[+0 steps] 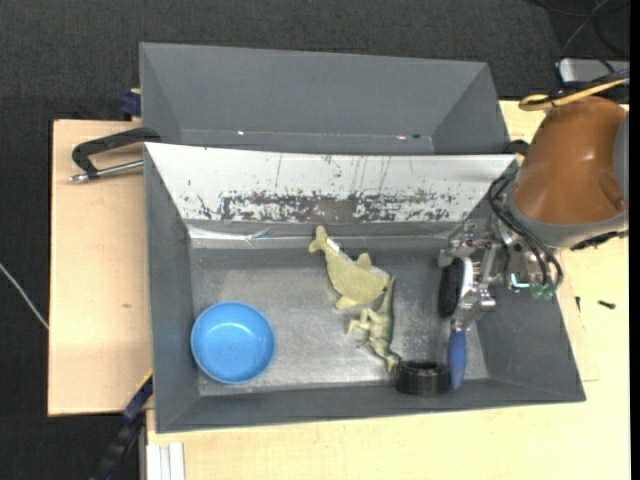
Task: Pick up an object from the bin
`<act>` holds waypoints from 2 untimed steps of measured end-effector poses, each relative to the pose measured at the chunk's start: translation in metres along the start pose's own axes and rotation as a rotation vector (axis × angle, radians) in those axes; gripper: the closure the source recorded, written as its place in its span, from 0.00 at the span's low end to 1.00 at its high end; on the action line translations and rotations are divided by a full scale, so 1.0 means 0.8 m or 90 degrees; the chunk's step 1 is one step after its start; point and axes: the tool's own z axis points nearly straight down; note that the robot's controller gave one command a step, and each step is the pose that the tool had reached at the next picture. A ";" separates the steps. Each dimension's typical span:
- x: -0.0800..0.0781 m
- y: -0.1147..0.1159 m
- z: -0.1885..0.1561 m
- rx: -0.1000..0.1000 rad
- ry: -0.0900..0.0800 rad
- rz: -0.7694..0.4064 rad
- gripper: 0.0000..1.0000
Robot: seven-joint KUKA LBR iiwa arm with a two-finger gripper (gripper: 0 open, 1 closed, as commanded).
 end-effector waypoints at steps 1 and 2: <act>-0.037 -0.040 0.074 -0.001 -0.015 -0.145 0.00; -0.032 -0.041 0.076 -0.004 -0.003 -0.148 1.00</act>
Offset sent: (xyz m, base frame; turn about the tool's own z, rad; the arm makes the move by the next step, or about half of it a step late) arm 0.0247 -0.0426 -0.0780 -0.2326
